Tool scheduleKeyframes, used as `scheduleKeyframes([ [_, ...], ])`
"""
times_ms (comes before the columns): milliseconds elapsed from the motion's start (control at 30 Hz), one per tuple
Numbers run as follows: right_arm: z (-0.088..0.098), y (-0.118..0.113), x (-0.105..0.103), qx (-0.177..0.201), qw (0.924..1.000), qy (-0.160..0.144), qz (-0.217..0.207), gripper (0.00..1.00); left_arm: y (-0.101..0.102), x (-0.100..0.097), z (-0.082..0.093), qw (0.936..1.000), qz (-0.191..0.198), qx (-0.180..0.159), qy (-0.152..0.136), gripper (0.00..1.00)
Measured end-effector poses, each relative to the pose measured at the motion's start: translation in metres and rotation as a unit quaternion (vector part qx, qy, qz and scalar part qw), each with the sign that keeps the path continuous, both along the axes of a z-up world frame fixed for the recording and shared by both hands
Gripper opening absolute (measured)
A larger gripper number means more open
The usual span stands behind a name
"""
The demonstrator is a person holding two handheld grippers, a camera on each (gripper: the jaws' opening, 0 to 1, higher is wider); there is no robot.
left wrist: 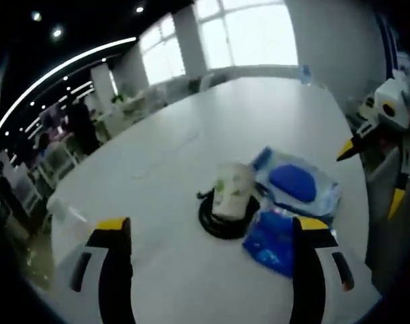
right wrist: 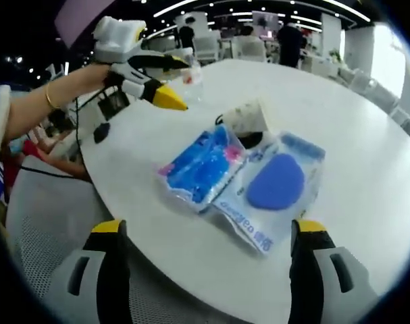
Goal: Arrange the tabletop items into an orderly group along one side of the table until the central work area is clear of visible clutter.
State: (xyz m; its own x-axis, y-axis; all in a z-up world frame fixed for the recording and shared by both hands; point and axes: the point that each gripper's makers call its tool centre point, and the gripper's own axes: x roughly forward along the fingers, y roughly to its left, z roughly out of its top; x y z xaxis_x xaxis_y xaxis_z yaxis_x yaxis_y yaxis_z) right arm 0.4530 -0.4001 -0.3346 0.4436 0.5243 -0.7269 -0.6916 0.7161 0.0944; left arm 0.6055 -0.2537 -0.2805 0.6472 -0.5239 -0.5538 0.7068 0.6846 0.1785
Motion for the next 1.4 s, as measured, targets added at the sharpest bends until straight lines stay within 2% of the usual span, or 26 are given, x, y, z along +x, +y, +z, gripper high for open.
scheduleKeyframes([
  [267,-0.002,-0.002,-0.001,-0.006,1.0000,0.003,0.000,0.99,-0.021,0.006,-0.006,0.9995,-0.028,0.002,0.012,0.94],
  [433,-0.003,-0.004,-0.001,-0.010,0.9999,0.005,-0.003,0.99,-0.035,0.009,-0.014,0.9983,-0.052,0.016,0.022,0.94],
  [667,-0.006,-0.007,-0.001,-0.016,0.9998,0.008,-0.005,0.99,-0.049,0.016,-0.027,0.9971,-0.058,0.017,0.046,0.92],
  [867,-0.008,-0.009,-0.001,-0.018,0.9998,0.009,-0.005,0.99,-0.060,0.023,-0.035,0.9959,-0.068,0.028,0.052,0.91],
  [1000,-0.008,-0.010,0.000,-0.018,0.9998,0.010,-0.008,0.99,-0.070,0.027,-0.037,0.9950,-0.077,0.023,0.060,0.89],
  [1133,-0.009,-0.011,-0.001,-0.020,0.9997,0.012,-0.007,0.99,-0.074,0.032,-0.042,0.9933,-0.085,0.034,0.069,0.89],
  [1300,-0.010,-0.012,-0.001,-0.023,0.9996,0.015,-0.008,0.99,-0.079,0.038,-0.046,0.9924,-0.087,0.028,0.082,0.88],
  [1400,-0.009,-0.013,0.000,-0.023,0.9996,0.014,-0.012,0.99,-0.081,0.040,-0.051,0.9908,-0.096,0.042,0.086,0.87],
])
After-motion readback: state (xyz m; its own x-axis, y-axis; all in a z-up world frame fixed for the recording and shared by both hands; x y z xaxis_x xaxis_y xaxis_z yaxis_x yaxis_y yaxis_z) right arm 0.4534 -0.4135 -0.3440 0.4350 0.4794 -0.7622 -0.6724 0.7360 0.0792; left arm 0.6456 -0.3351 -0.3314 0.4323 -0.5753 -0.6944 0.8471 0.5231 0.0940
